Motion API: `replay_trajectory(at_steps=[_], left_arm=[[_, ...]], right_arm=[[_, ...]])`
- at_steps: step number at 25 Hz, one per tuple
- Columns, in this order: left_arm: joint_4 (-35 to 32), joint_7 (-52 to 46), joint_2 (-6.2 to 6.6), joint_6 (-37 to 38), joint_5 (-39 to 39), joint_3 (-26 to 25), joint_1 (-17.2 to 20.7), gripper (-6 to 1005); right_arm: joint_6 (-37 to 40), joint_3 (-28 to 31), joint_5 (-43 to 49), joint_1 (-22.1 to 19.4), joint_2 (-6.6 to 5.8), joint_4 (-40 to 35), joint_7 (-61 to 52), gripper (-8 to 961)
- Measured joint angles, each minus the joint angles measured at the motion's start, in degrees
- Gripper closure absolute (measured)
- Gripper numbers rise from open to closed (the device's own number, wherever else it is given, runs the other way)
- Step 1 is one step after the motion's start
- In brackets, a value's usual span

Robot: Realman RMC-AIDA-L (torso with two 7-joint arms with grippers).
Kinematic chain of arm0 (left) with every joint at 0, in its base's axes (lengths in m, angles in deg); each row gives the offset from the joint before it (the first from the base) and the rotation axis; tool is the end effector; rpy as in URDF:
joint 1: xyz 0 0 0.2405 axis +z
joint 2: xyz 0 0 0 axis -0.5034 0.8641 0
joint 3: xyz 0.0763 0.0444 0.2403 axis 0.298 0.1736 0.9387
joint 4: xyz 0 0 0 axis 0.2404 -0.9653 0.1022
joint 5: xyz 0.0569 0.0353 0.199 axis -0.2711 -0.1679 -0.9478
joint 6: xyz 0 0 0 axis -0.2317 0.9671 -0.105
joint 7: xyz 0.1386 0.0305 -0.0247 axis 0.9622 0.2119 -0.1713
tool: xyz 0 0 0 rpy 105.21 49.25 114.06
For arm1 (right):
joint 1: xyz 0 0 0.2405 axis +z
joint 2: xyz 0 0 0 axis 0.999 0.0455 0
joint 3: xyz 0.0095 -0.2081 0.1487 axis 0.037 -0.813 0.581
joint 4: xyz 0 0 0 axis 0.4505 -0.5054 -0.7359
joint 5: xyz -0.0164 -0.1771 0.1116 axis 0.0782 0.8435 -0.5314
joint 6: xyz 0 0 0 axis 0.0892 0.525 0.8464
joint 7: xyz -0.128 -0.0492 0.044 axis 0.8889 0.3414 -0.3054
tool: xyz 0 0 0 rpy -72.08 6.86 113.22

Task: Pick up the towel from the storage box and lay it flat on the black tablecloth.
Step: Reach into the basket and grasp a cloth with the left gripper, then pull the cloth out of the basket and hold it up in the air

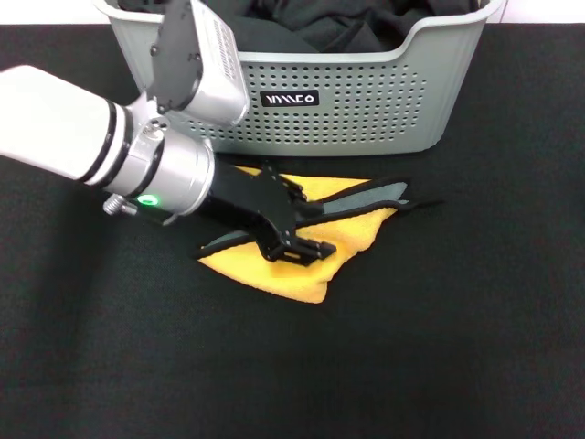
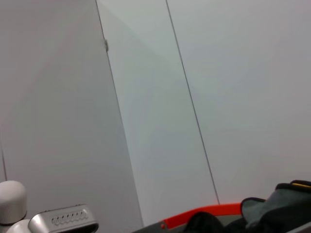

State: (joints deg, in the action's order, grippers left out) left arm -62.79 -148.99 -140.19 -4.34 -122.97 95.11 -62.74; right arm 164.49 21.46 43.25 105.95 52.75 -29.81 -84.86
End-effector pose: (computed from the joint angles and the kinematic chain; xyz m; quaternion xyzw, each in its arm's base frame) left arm -0.1815 0.3466 -0.0478 -0.9931 -0.0983 -0.0033 0.0640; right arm 0.3043 0.2757 0.1022 -0.8283 0.1573 0.4756 0.2510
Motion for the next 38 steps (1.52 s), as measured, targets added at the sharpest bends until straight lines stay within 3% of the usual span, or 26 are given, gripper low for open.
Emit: replay_trajectory(at_steps=[11,17,22,24,30,33,38], left_arm=[[3.20,0.28,-0.07,-0.50,0.64,1.83,-0.88,495],[9.54,-0.30,-0.01,-2.32,0.77,1.61,-4.14,536],[9.96,-0.46,0.04,-2.47,3.74,1.57,-4.40,802],[8.96,-0.45,0.16,-1.60,5.63,1.13,-4.07,838],[5.55,0.93,0.35,9.86,12.62,-8.65,-2.84,945],[4.43,1.78,1.42,19.59,19.40,-14.98,-2.81,998],[3.97,2.16,3.82,29.02,26.71,-17.40,-2.81,998]], right_arm=[[-1.21,0.20,-0.28,0.15,0.53,0.00,-0.01,854],[-1.67,0.29,-0.36,0.20,0.73,0.00,0.03,854],[-1.96,0.29,-0.40,0.09,0.99,0.04,0.03,854],[-2.02,0.29,-0.40,0.00,1.07,0.06,0.03,854],[-2.14,0.19,-0.18,0.08,1.23,0.09,0.03,854],[-1.92,0.04,-0.13,0.09,1.23,0.08,0.16,854],[-0.46,-0.73,2.53,1.55,1.22,-0.53,0.78,855]])
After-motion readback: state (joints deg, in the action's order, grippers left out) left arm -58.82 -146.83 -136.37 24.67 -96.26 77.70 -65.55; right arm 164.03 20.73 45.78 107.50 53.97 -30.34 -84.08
